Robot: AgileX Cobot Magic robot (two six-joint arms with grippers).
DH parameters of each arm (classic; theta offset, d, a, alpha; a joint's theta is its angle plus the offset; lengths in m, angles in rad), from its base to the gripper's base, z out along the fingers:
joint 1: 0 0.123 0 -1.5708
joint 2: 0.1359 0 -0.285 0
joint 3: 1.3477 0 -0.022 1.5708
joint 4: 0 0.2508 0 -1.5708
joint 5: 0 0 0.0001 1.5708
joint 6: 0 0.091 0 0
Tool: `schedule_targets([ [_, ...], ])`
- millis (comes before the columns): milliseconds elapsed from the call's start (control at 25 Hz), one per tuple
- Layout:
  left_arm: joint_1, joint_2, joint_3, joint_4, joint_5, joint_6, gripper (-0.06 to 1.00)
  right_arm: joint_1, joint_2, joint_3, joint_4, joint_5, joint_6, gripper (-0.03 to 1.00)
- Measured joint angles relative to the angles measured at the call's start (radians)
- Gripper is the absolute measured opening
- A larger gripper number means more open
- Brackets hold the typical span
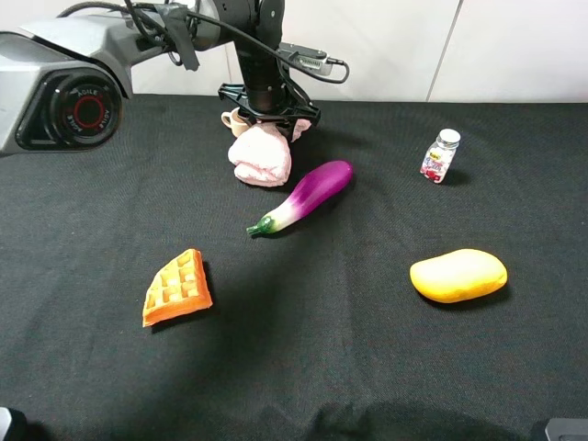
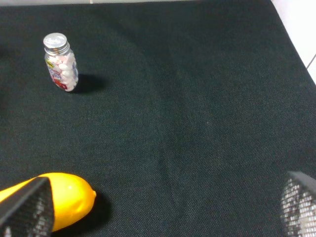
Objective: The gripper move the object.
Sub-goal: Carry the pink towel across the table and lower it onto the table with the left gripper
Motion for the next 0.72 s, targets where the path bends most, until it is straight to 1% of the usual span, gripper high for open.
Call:
schedule_targets([
  [720,0.000,0.000,-0.007,-0.001,0.014,0.000,0.52,0.000,0.000,0.000,0.000,0.000,0.000,0.69],
])
